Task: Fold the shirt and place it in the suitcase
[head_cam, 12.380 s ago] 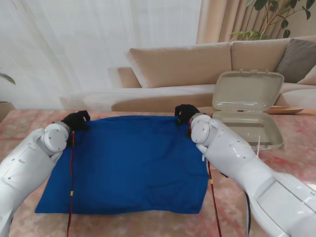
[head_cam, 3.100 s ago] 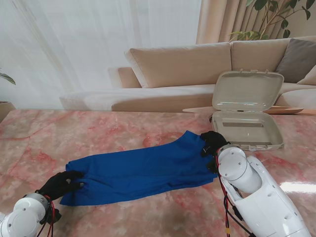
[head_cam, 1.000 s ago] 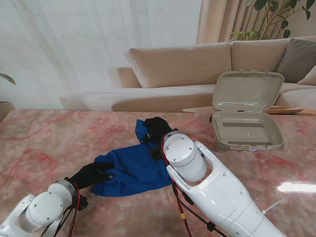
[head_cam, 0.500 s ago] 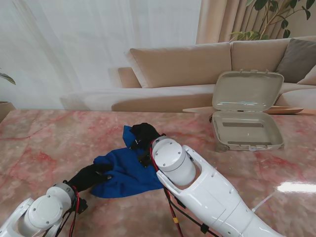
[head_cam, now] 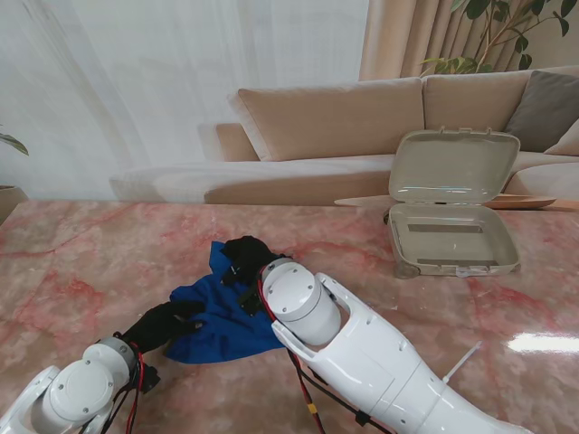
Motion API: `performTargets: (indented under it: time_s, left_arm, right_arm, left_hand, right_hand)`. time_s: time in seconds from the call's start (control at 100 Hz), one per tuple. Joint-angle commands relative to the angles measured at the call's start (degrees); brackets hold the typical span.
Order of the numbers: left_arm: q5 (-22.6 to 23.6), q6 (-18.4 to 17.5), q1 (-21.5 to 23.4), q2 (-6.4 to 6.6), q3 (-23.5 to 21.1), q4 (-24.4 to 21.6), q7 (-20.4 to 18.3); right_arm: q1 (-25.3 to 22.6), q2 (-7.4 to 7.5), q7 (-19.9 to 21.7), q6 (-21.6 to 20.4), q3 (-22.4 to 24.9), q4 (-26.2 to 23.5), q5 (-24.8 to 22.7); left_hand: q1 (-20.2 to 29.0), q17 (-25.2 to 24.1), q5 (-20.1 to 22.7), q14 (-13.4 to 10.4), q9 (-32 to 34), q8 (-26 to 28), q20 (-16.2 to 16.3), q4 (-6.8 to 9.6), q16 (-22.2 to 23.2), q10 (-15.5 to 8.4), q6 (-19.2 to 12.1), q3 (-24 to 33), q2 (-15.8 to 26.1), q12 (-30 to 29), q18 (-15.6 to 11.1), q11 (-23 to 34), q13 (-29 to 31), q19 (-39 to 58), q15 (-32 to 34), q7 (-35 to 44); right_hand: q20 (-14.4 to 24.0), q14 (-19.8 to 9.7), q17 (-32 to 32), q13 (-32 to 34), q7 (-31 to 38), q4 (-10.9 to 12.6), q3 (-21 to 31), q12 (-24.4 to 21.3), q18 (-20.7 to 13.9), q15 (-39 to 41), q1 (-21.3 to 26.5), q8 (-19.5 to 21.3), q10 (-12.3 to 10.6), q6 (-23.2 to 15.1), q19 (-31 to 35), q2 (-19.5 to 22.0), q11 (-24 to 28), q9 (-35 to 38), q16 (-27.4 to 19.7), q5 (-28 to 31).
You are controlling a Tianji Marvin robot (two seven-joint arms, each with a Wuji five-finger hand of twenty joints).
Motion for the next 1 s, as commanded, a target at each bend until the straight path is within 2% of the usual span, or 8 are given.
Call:
performTargets:
  time_s: [0.0, 0.16, 0.36, 0.52, 0.62, 0.78, 0.99]
  left_arm:
    - [0.29, 1.14, 2.12, -0.09, 0.4, 2.72, -0.46]
    - [-0.1, 1.19, 2.79, -0.31, -0.29, 2.02, 0.27]
    - [-0.36, 1.15, 4.04, -0.74, -1.49, 0.43, 2.01]
    - [-0.25, 1.01, 5.53, -1.12, -2.8, -1.37, 3.67]
    - [-0.21, 0.98, 6.46, -1.39, -3.6, -2.39, 4.83]
    - [-0.09, 1.05, 7.73, -1.77, -4.69, -3.69, 6.41]
    - [0.53, 1.46, 9.04, -2.16, -5.89, -5.05, 8.16]
  right_arm:
    - [-0.36, -0.54, 1.37, -0.42, -0.56, 0.93, 0.43]
    - [-0.08, -0.45, 2.45, -1.84, -1.6, 2.27, 0.27]
    - [0.3, -0.48, 3.33, -3.2, -2.45, 3.66, 0.34]
    - [0.42, -0.36, 4.07, -4.22, -2.81, 4.25, 0.67]
    - [0.44, -0.21, 4.55, -4.85, -2.99, 4.4, 0.73]
    - [0.63, 0.18, 5.75, -5.65, -3.36, 4.45, 0.67]
    - [0.68, 0.52, 6.57, -6.82, -3.68, 4.14, 0.67]
  left_hand:
    - [-2.04, 0.97, 0.73, 8.74, 1.0, 0.24, 0.0, 1.13, -5.02, 3.49, 0.2, -2.32, 2.71, -0.25, 10.03, -0.3, -0.94, -7.67, -10.35, -0.7]
    - [-2.81, 0.84, 0.59, 8.93, 0.94, 0.15, -0.05, 1.03, -5.12, 3.55, 0.24, -2.54, 3.15, -0.31, 10.08, -0.48, -1.11, -7.77, -10.5, -1.06]
    - [-3.48, 0.85, 0.61, 9.01, 0.96, 0.01, -0.01, 0.96, -5.19, 3.71, 0.35, -2.63, 3.33, -0.39, 10.06, -0.75, -1.23, -7.73, -10.61, -1.64]
    - [-3.73, 0.85, 0.76, 8.97, 1.07, -0.03, 0.01, 0.93, -5.23, 3.63, 0.34, -2.63, 3.36, -0.4, 10.06, -0.88, -1.15, -7.72, -10.64, -1.95]
    - [-3.69, 1.0, 0.91, 9.08, 1.15, -0.01, 0.06, 0.94, -5.26, 3.72, 0.33, -2.56, 3.31, -0.4, 10.02, -0.94, -1.09, -7.62, -10.67, -2.07]
    - [-3.66, 1.05, 1.1, 8.95, 1.22, 0.02, 0.09, 0.94, -5.27, 3.71, 0.31, -2.53, 3.35, -0.38, 10.09, -1.0, -1.02, -7.62, -10.66, -2.19]
    - [-3.51, 1.2, 1.33, 9.02, 1.3, 0.08, 0.14, 0.95, -5.3, 3.85, 0.39, -2.5, 3.36, -0.35, 10.04, -1.02, -0.92, -7.56, -10.65, -2.28]
  right_hand:
    - [-1.55, -0.06, 1.14, 0.05, 0.5, -0.54, 0.18, -0.12, 1.7, -2.45, 1.58, -1.12, 5.13, -1.39, 1.28, 1.35, 2.09, 0.97, -0.55, -1.51]
    - [-3.22, 1.53, -0.08, -0.08, -0.32, -0.56, -3.65, 0.03, 3.99, -6.05, 1.15, -3.47, 4.49, -1.32, -1.42, 4.73, 0.83, -0.21, -2.18, -3.0]
    - [-3.35, 4.59, -5.45, -0.42, -2.18, 0.29, -7.45, -0.55, 5.91, -13.45, 0.31, -6.64, 5.33, -0.48, -4.44, 9.11, -2.27, -2.73, -5.01, -4.86]
    - [-2.94, 7.66, -11.72, -3.78, -7.33, 0.52, -11.03, -4.83, 8.02, -20.85, -2.43, -11.04, 6.83, 1.37, -8.33, 13.33, -7.43, -5.33, -6.49, -5.4]
    - [-2.47, 8.84, -13.9, -5.39, -10.29, 0.12, -12.44, -7.58, 8.75, -23.37, -4.38, -13.13, 7.32, 2.31, -9.46, 14.35, -9.48, -6.27, -6.76, -5.03]
    - [-1.77, 9.47, -15.49, -6.61, -14.08, -0.84, -14.64, -11.18, 9.37, -26.59, -7.96, -14.97, 7.31, 2.52, -9.96, 15.44, -11.89, -7.16, -7.56, -4.35]
    - [-1.82, 9.58, -17.35, -8.33, -23.83, -0.18, -15.37, -16.38, 10.06, -32.57, -11.14, -15.38, 7.6, 3.98, -12.22, 18.09, -17.12, -8.59, -9.33, -2.12]
